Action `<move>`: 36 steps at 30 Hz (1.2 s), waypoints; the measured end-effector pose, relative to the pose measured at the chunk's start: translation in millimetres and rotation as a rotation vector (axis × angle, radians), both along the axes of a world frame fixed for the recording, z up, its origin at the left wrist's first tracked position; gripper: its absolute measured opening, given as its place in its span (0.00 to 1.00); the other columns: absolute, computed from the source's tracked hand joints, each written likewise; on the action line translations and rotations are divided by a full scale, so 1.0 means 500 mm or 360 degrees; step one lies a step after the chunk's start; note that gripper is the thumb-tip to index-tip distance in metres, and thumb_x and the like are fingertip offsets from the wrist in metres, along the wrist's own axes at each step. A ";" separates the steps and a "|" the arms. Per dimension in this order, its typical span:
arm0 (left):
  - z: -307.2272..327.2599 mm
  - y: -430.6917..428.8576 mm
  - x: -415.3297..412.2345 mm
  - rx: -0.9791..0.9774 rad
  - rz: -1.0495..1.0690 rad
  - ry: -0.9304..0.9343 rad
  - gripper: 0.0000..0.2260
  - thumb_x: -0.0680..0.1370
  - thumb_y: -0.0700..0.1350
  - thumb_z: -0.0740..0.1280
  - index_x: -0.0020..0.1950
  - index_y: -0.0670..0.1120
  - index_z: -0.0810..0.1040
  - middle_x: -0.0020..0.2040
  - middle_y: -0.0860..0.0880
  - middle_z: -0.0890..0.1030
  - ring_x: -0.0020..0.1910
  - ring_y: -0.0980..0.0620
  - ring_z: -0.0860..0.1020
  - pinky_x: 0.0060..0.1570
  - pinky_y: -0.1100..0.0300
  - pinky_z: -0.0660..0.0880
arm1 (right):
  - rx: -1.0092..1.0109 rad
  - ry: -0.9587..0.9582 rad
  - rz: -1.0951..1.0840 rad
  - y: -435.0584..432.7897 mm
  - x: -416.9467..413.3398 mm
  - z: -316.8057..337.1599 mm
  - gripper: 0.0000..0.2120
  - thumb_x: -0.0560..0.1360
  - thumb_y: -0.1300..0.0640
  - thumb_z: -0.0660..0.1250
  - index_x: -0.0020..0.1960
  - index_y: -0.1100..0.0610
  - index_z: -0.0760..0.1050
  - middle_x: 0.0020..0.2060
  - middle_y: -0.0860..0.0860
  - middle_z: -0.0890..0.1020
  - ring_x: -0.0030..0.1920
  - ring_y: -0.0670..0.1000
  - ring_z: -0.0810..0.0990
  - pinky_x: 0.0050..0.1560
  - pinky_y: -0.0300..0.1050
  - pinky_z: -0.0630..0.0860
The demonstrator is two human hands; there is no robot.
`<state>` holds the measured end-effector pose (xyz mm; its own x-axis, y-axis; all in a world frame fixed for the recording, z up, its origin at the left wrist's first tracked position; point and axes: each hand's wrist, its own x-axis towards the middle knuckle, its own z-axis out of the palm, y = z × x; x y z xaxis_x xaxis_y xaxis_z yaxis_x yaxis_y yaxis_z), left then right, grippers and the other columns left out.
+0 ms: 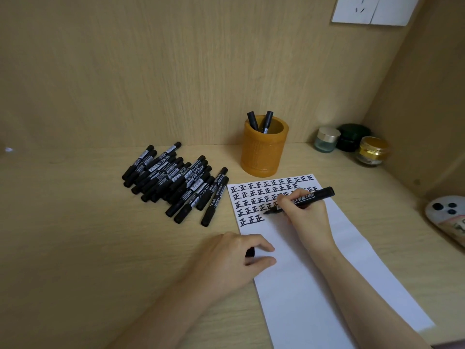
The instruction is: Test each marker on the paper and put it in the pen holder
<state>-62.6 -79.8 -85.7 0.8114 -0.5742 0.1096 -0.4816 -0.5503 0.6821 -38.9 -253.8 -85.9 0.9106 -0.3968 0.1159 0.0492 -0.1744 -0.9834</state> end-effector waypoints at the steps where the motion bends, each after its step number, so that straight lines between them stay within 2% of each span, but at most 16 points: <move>1: 0.001 -0.001 -0.001 -0.0091 0.0001 0.0050 0.07 0.76 0.52 0.67 0.53 0.56 0.78 0.27 0.62 0.73 0.28 0.67 0.72 0.31 0.73 0.63 | 0.0099 -0.0020 0.0022 -0.001 -0.001 0.004 0.10 0.74 0.60 0.70 0.36 0.57 0.72 0.26 0.49 0.72 0.26 0.43 0.68 0.30 0.34 0.66; 3: 0.001 0.000 0.000 -0.0332 0.0011 0.0183 0.06 0.79 0.47 0.61 0.56 0.54 0.73 0.30 0.58 0.72 0.29 0.61 0.70 0.34 0.68 0.65 | 0.0241 -0.0053 0.0057 -0.001 -0.004 0.014 0.09 0.73 0.57 0.72 0.39 0.57 0.73 0.25 0.50 0.72 0.25 0.44 0.68 0.27 0.33 0.65; 6: -0.002 -0.001 0.008 -0.0585 0.0002 0.0355 0.09 0.81 0.44 0.54 0.60 0.52 0.67 0.42 0.55 0.77 0.41 0.52 0.73 0.47 0.61 0.72 | 0.0370 -0.0098 0.0112 0.000 -0.010 0.025 0.10 0.73 0.54 0.72 0.39 0.57 0.74 0.25 0.51 0.72 0.23 0.45 0.68 0.24 0.32 0.63; 8: -0.003 -0.004 0.011 -0.0653 0.0013 0.0389 0.10 0.81 0.39 0.57 0.60 0.51 0.67 0.47 0.54 0.80 0.46 0.54 0.76 0.50 0.64 0.72 | 0.0481 -0.0132 0.0181 -0.003 -0.011 0.029 0.11 0.71 0.51 0.71 0.35 0.54 0.74 0.23 0.49 0.69 0.23 0.45 0.65 0.23 0.33 0.60; 10: -0.001 -0.005 0.014 -0.0789 0.0052 0.0456 0.13 0.78 0.36 0.64 0.58 0.50 0.68 0.48 0.52 0.82 0.48 0.53 0.78 0.47 0.64 0.74 | 0.0631 -0.0171 0.0282 -0.006 -0.012 0.034 0.11 0.69 0.49 0.71 0.33 0.53 0.73 0.23 0.48 0.67 0.23 0.46 0.63 0.23 0.35 0.57; 14: 0.001 -0.002 0.025 -0.1067 0.0206 0.0531 0.14 0.73 0.33 0.70 0.53 0.46 0.70 0.47 0.50 0.85 0.46 0.52 0.82 0.44 0.62 0.77 | 0.0786 -0.0153 0.0372 -0.005 -0.012 0.035 0.14 0.71 0.48 0.67 0.36 0.58 0.73 0.21 0.51 0.67 0.22 0.48 0.62 0.24 0.38 0.58; 18: 0.004 -0.003 0.027 -0.1129 0.0228 0.0541 0.15 0.72 0.33 0.70 0.53 0.46 0.70 0.47 0.50 0.85 0.47 0.50 0.83 0.48 0.62 0.77 | 0.0630 -0.0149 0.0338 0.004 -0.013 0.031 0.14 0.78 0.55 0.63 0.35 0.59 0.71 0.20 0.51 0.65 0.22 0.48 0.62 0.25 0.39 0.57; 21: 0.004 -0.006 0.026 -0.1134 0.0233 0.0570 0.16 0.72 0.33 0.70 0.53 0.47 0.70 0.47 0.50 0.85 0.46 0.49 0.83 0.48 0.60 0.78 | 0.0548 -0.0149 0.0355 0.008 -0.017 0.031 0.14 0.79 0.58 0.63 0.35 0.60 0.71 0.20 0.51 0.65 0.23 0.47 0.63 0.24 0.37 0.59; 26: 0.001 -0.008 0.024 -0.1122 0.0244 0.0572 0.16 0.71 0.33 0.71 0.53 0.48 0.71 0.46 0.49 0.85 0.44 0.49 0.83 0.48 0.60 0.79 | 0.0347 -0.0086 0.0572 0.022 -0.024 0.031 0.14 0.75 0.53 0.66 0.35 0.60 0.74 0.20 0.53 0.68 0.23 0.48 0.65 0.25 0.37 0.63; 29: 0.000 -0.005 0.028 -0.1140 0.0311 0.0528 0.14 0.70 0.34 0.72 0.51 0.47 0.73 0.44 0.50 0.85 0.43 0.51 0.84 0.47 0.61 0.79 | 0.0343 -0.0070 0.0675 0.023 -0.028 0.031 0.11 0.70 0.52 0.68 0.40 0.60 0.73 0.23 0.54 0.73 0.22 0.48 0.67 0.27 0.36 0.66; 32: 0.001 0.000 0.033 -0.1203 0.0402 0.0460 0.10 0.70 0.34 0.72 0.47 0.43 0.76 0.39 0.49 0.85 0.37 0.51 0.83 0.40 0.63 0.79 | 0.0394 -0.0110 0.0664 0.023 -0.029 0.031 0.12 0.69 0.53 0.70 0.40 0.61 0.72 0.25 0.56 0.76 0.23 0.49 0.70 0.27 0.35 0.68; 34: 0.002 -0.002 0.030 -0.1219 0.0402 0.0433 0.07 0.70 0.34 0.72 0.44 0.42 0.77 0.38 0.48 0.85 0.34 0.51 0.82 0.37 0.62 0.79 | 0.0364 -0.0137 0.0597 0.023 -0.027 0.031 0.13 0.68 0.52 0.71 0.38 0.61 0.72 0.23 0.54 0.74 0.22 0.48 0.68 0.26 0.35 0.66; 36: 0.002 -0.005 0.024 -0.1223 0.0395 0.0431 0.07 0.70 0.34 0.72 0.43 0.42 0.77 0.38 0.48 0.84 0.32 0.52 0.81 0.36 0.62 0.79 | 0.0341 -0.0182 0.0546 0.023 -0.025 0.030 0.15 0.69 0.53 0.73 0.33 0.58 0.70 0.20 0.51 0.68 0.22 0.47 0.63 0.26 0.35 0.62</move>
